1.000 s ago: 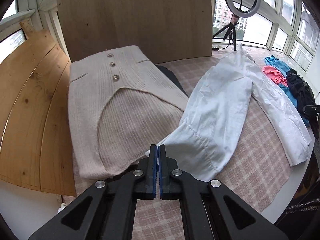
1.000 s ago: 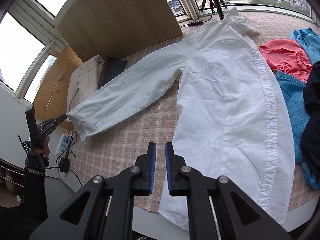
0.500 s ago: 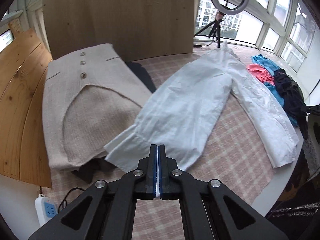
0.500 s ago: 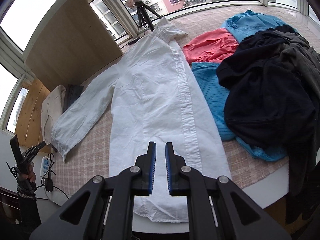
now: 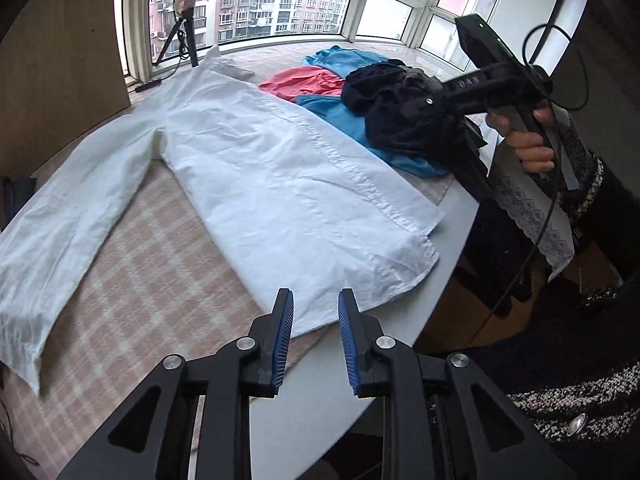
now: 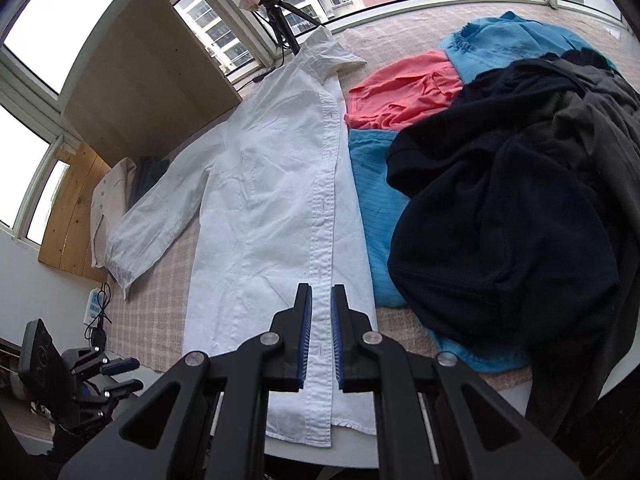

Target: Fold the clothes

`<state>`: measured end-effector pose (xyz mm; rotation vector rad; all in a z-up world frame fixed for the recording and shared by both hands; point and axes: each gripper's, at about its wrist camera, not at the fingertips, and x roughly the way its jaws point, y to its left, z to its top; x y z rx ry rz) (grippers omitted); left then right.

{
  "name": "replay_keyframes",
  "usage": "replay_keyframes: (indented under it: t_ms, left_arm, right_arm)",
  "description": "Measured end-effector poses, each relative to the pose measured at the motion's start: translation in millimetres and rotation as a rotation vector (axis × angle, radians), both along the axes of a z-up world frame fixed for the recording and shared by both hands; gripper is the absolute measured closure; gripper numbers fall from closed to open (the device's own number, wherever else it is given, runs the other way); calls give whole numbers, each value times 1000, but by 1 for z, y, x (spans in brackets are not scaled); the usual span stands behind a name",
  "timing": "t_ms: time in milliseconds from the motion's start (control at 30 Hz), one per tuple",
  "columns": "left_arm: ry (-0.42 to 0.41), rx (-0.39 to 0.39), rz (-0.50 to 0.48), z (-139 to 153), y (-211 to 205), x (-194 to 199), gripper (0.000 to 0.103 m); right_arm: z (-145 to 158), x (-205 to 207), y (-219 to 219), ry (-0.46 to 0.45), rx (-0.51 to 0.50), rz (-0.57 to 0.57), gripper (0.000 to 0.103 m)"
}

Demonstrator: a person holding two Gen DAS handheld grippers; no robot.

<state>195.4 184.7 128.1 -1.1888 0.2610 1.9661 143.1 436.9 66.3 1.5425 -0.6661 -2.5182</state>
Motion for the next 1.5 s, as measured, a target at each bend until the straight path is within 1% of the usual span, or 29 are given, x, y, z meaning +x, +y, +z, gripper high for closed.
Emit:
replay_keyframes:
  t_ms: [100,167,200,267,300,333,433,467,600,700,767,800,833,900,967,1067,1300,1367,1400,1467,1500]
  left_arm:
    - [-16,-21,84,-13,46,17,81]
    - [-18,-45,133,-22,74,26,81]
    - [-17,-57,155,-25,87,31,79]
    - [-18,-74,202,-31,112,37,73]
    - [-20,-79,226,-34,123,39,70]
    - [-17,-98,248,-37,132,39,69]
    - [-1,-164,306,-44,159,38,69]
    - [2,-173,320,-46,164,37,69]
    - [-32,-174,385,-50,173,30,69]
    - [-46,-192,415,-54,178,27,68]
    - [-46,-209,427,-56,181,26,64]
    - [-46,-216,434,-57,181,26,62]
    - [-52,-219,440,-58,181,26,61]
    - [-78,-222,445,-62,181,25,59]
    - [-85,-229,455,-63,180,25,58]
    - [-94,-219,473,-65,178,24,58]
    - [-113,-226,482,-77,179,24,58]
    - [-111,-230,477,-79,179,25,59]
    - [-109,-233,476,-79,179,26,61]
    - [-99,-247,476,-80,179,27,67]
    - [-95,-254,480,-79,177,28,76]
  right_arm:
    - [12,-36,11,25,-12,107,93]
    - [18,-63,15,37,0,181,93]
    - [19,-77,17,39,6,214,93]
    - [21,-108,22,32,0,267,93]
    - [20,-125,26,26,-21,280,93]
    - [19,-143,30,16,-48,286,92]
    - [6,-199,45,-28,-117,259,92]
    - [0,-217,48,-43,-136,250,92]
    - [-33,-274,53,-105,-187,236,92]
    - [-62,-298,47,-171,-199,256,92]
    - [-76,-307,41,-196,-196,276,92]
    - [-81,-311,38,-200,-190,284,90]
    - [-85,-314,35,-203,-182,289,81]
    - [-92,-321,31,-207,-162,297,72]
    - [-97,-325,28,-204,-125,301,72]
    - [-101,-329,24,-209,-83,314,72]
    - [-103,-328,19,-199,-91,348,72]
    - [-104,-328,18,-198,-92,360,76]
    - [-104,-328,17,-197,-91,368,81]
    - [-104,-328,14,-198,-82,374,85]
    - [-104,-327,11,-197,-81,377,88]
